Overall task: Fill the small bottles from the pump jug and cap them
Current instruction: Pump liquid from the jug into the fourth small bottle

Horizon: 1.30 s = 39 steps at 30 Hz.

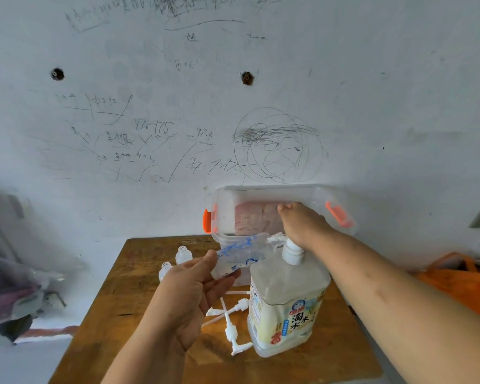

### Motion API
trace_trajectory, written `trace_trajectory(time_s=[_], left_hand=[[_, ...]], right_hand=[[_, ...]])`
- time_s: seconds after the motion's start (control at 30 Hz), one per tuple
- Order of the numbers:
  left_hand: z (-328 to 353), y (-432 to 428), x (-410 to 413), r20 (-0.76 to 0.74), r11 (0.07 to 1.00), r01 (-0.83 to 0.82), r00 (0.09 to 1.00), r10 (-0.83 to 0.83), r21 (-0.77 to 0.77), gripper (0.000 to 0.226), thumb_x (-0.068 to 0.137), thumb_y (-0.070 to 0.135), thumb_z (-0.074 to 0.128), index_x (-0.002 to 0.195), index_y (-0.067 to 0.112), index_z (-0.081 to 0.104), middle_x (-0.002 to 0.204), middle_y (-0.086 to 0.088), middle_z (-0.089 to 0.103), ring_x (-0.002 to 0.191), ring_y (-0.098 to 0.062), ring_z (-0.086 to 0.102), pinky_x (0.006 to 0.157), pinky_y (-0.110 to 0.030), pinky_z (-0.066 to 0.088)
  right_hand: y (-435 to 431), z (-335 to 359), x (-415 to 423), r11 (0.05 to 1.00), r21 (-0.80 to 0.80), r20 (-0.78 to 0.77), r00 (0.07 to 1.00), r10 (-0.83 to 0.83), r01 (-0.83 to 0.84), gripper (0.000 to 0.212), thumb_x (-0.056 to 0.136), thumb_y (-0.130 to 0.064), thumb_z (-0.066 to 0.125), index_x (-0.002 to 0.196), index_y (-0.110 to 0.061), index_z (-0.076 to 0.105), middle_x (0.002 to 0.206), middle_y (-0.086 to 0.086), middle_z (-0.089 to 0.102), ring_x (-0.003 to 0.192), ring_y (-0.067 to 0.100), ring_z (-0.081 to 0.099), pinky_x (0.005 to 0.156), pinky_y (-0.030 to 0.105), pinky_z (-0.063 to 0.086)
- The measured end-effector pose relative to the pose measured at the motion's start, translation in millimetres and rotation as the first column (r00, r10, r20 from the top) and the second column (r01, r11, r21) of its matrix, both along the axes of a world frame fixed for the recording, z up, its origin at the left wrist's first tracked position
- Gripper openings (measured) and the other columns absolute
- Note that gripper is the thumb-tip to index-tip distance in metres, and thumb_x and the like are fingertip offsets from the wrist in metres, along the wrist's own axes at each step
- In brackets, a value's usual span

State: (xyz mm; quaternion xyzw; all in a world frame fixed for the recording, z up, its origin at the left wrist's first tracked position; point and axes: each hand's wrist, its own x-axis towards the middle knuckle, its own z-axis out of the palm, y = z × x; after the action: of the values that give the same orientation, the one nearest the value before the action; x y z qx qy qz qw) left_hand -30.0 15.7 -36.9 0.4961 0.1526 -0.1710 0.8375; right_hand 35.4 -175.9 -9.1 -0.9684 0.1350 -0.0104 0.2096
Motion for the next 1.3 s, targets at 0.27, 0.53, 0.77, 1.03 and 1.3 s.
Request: trace_trajectory(time_s=[0.27,0.53,0.77,1.03,1.3], left_hand=[[4,0,-7,0.059,1.000,0.025,0.998,-0.024,-0.017,0.020,0.093,0.017,0.057,0.103,0.000,0.061,0.083,-0.019,0.075,0.085,-0.035,0.074,0.067,-0.036,0.061],[-2,2,0,0.078,0.999,0.032,0.997,-0.029,-0.040,0.023,0.092,0.017,0.058,0.107,-0.001,0.061,0.088,-0.020,0.075,0.086,-0.035,0.074,0.068,-0.036,0.062],[-6,0,4,0.057,0.999,0.034,0.998,-0.031,-0.041,0.023,0.094,0.016,0.056,0.105,-0.004,0.060,0.088,-0.021,0.075,0.084,-0.034,0.074,0.068,-0.037,0.061],[0,0,-2,0.022,1.000,0.016,1.000,-0.016,0.006,0.026,0.093,0.017,0.059,0.109,-0.004,0.059,0.094,-0.024,0.073,0.081,-0.035,0.074,0.066,-0.039,0.062],[8,-2,-5,0.053,1.000,0.015,0.998,-0.015,0.000,0.018,0.094,0.016,0.058,0.103,0.000,0.061,0.081,-0.020,0.075,0.083,-0.035,0.074,0.067,-0.036,0.061]], right_hand=[[-1,28,-11,0.992,-0.106,-0.063,0.996,0.064,-0.070,0.040,0.104,-0.024,0.018,0.141,-0.016,0.034,0.137,0.018,0.043,0.127,0.036,0.042,0.107,0.046,0.031],[-4,16,-2,0.993,-0.099,-0.068,0.996,0.058,-0.064,0.035,0.102,-0.018,0.021,0.134,-0.014,0.035,0.130,0.017,0.043,0.118,0.038,0.046,0.102,0.047,0.035],[-4,1,1,0.997,-0.074,-0.030,1.000,0.006,-0.009,0.035,0.101,-0.015,0.022,0.131,-0.013,0.039,0.132,0.016,0.043,0.123,0.037,0.044,0.101,0.046,0.035],[-2,3,-5,0.998,-0.051,0.094,0.995,-0.024,0.028,0.036,0.098,-0.044,0.023,0.104,-0.018,0.048,0.113,0.013,0.055,0.109,0.037,0.052,0.093,0.050,0.042],[-9,27,5,0.990,-0.120,0.127,0.990,-0.057,0.073,0.049,0.100,-0.046,0.024,0.131,-0.013,0.045,0.135,0.012,0.047,0.134,0.036,0.030,0.106,0.046,0.028]])
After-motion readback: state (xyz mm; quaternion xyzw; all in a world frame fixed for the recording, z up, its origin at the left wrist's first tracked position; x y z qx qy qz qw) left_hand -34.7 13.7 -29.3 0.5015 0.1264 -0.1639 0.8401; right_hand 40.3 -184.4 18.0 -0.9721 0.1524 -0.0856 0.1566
